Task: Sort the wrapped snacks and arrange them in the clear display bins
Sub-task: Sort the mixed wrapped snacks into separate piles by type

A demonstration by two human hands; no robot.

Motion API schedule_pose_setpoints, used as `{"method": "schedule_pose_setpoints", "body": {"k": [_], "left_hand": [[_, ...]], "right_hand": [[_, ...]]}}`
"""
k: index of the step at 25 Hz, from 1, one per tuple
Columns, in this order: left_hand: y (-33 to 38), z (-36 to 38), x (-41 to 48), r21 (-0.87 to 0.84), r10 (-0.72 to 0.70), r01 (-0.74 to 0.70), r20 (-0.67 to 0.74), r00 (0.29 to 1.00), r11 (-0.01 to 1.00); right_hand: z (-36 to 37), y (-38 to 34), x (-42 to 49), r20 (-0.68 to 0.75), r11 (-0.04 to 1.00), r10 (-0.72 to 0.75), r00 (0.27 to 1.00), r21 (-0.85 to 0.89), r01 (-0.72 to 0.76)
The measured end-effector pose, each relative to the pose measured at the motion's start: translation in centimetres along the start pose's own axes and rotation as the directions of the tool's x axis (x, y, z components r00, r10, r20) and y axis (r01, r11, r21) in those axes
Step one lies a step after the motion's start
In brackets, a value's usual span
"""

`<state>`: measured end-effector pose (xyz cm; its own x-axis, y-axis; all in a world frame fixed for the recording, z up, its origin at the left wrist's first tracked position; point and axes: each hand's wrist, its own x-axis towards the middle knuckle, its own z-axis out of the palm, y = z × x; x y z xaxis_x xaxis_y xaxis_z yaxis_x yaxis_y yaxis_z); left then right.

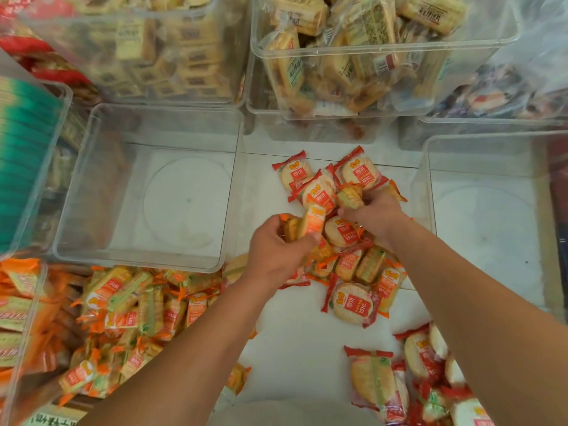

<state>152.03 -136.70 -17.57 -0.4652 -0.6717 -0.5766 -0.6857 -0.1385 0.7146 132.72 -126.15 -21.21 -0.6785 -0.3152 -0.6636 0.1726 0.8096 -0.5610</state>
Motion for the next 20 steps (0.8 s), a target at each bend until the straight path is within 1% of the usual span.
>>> {"method": "schedule_pose_setpoints", "body": {"k": [1,3,6,9,12,15,18,20], "left_hand": [[0.3,0.8,-0.2,-0.003,-0.011,0.011,0.035,0.999,1.000],[0.3,2.5,0.1,0.033,-0.031,0.030,0.033,0.999,0.999],[-0.1,3.9,0.9,0.019,-0.070,0.071,-0.024,0.997,0.997],[-0.5,4.4,1.2,-0.008,-0.094,0.094,-0.008,0.996,0.996],[-0.5,4.6,1.1,-0.008,-0.075,0.075,-0.034,0.997,0.997],[-0.1,4.0,0.5,-0.016,-0.048,0.047,-0.052,0.998,0.999],[-0.4,2.0,-1.0,-0.069,-0.017,0.013,-0.058,0.998,0.998],[-1.1,0.0,-2.7,-0.136,0.013,-0.021,-0.060,0.998,0.990]], "right_hand": [[0.0,0.0,0.4,0.028,1.000,0.022,0.999,-0.012,-0.021],[0.1,-0.3,0.3,0.047,0.999,0.026,0.999,0.029,-0.028],[0.0,0.1,-0.8,0.045,0.994,-0.042,0.998,0.107,0.037],[0.5,1.2,-1.8,0.045,0.987,-0.131,0.990,0.103,0.126],[0.5,1.0,-3.0,0.053,0.966,-0.178,0.983,0.202,0.164],[0.5,0.6,-4.2,-0.023,0.937,-0.237,0.971,0.257,0.235],[0.2,0.5,-6.9,-0.134,0.917,-0.223,0.966,0.307,0.254],[0.5,0.9,-10.1,-0.178,0.903,-0.221,0.959,0.335,0.270]]}}
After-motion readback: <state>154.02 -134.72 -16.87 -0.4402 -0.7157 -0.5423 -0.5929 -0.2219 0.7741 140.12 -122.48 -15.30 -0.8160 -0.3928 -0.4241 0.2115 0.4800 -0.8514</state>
